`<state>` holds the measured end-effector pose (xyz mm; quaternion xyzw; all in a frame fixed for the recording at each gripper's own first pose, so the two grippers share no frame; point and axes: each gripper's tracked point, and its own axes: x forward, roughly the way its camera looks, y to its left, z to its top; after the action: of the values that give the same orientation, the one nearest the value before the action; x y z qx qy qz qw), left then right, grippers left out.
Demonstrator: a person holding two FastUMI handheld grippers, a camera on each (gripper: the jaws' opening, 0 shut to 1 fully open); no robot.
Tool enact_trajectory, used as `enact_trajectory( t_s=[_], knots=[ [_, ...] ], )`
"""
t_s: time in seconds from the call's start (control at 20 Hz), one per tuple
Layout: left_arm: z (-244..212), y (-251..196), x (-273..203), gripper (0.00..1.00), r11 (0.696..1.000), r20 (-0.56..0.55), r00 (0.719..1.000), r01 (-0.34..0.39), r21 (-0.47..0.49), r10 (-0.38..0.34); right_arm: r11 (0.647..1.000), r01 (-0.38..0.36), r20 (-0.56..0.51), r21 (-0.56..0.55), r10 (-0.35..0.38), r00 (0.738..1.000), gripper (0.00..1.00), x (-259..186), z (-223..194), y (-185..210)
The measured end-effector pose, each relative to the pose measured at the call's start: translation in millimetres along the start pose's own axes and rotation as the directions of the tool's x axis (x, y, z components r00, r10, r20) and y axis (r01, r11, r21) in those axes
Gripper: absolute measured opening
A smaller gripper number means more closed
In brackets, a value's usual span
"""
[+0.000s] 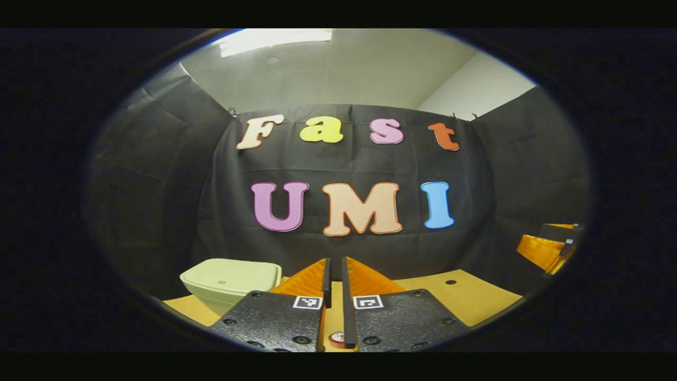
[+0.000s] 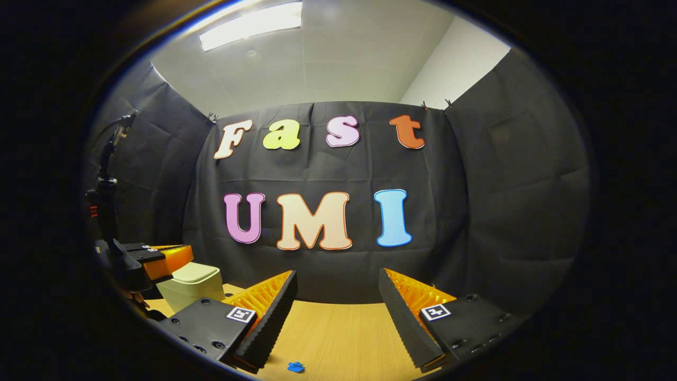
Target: Press the lid of the desktop garbage bin to open it, pick up the crumpled paper on the desktop and throw it into the bin, then pick up the pop can on the desktop and drop it into the bin, and finally close the garbage bin lid.
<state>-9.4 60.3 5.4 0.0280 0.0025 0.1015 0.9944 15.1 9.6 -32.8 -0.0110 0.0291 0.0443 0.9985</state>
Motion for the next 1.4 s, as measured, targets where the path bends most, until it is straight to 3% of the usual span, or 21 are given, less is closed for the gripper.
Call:
enact_trajectory(
  t_s=[0.05, 0.3, 0.65, 1.3, 1.4],
  knots=[
    [-1, 10, -1, 0.0, 1.0, -0.002, 1.0, -0.027, 0.005, 0.027, 1.0, -0.007, -0.001, -0.001, 0.007, 1.0, 0.97, 1, -1, 3],
    [-13, 69, 6, 0.0, 0.99, -0.022, 0.991, -0.129, 0.057, 0.13, 0.999, -0.048, -0.015, -0.001, 0.048, 0.999, 0.97, 10, -8, 30],
    [-47, 136, 23, 0.0, 0.975, -0.094, 0.972, -0.209, 0.08, 0.216, 0.998, -0.06, -0.042, -0.023, 0.059, 0.997, 0.97, 17, -22, 58],
    [-127, 191, 36, 0.0, 0.963, -0.255, 0.928, -0.255, 0.093, 0.27, 0.998, -0.017, -0.095, -0.059, 0.012, 0.995, 0.98, 23, -41, 87],
    [-120, 191, 38, 0.0, 0.963, -0.216, 0.94, -0.248, 0.105, 0.265, 0.998, -0.023, -0.093, -0.066, 0.016, 0.996, 0.98, 25, -40, 90]
  ],
)
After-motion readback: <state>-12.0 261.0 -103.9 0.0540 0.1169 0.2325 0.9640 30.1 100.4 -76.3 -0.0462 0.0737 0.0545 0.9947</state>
